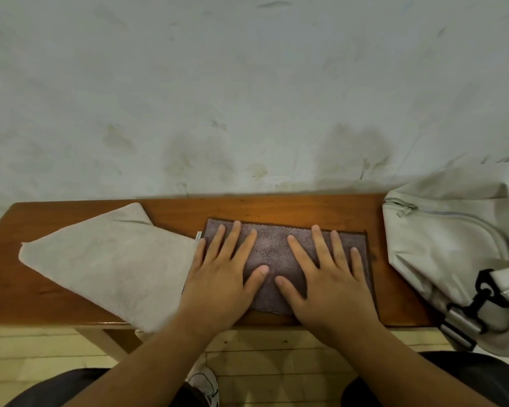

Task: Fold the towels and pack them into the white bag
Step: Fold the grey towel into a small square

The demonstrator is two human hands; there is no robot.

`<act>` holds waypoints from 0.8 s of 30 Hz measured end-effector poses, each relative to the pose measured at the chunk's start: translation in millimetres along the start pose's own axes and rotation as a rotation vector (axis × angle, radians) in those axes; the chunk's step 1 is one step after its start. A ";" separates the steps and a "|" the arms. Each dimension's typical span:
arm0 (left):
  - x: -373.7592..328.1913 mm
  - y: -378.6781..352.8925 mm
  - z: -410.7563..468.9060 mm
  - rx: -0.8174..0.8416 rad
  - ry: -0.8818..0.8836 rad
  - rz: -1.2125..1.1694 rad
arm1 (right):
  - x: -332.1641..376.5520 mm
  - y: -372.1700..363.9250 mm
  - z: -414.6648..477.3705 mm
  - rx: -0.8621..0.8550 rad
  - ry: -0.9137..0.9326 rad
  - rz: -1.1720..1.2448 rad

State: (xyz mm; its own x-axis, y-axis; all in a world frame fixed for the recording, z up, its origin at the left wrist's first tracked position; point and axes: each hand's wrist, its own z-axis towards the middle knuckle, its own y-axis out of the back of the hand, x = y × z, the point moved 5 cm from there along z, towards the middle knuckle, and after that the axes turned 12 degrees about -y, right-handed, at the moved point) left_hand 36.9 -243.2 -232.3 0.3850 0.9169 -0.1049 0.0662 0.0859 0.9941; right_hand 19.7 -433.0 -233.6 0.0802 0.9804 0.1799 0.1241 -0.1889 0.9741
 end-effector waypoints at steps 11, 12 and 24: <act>19.8 23.9 -11.4 -0.004 0.033 -0.123 | -35.6 32.5 -3.5 0.064 -0.159 0.241; 13.8 29.5 -14.2 -0.021 0.002 -0.136 | -39.2 42.1 -7.6 0.052 -0.193 0.333; -80.9 38.0 -52.6 0.159 -0.410 -0.317 | -74.6 45.9 -94.3 0.119 -0.575 0.550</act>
State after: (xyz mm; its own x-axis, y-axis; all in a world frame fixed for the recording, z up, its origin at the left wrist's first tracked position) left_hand -40.2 -293.6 -184.6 0.6493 0.6253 -0.4329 0.3640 0.2443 0.8988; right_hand -73.9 -509.5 -189.4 0.6533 0.5693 0.4991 0.0208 -0.6725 0.7398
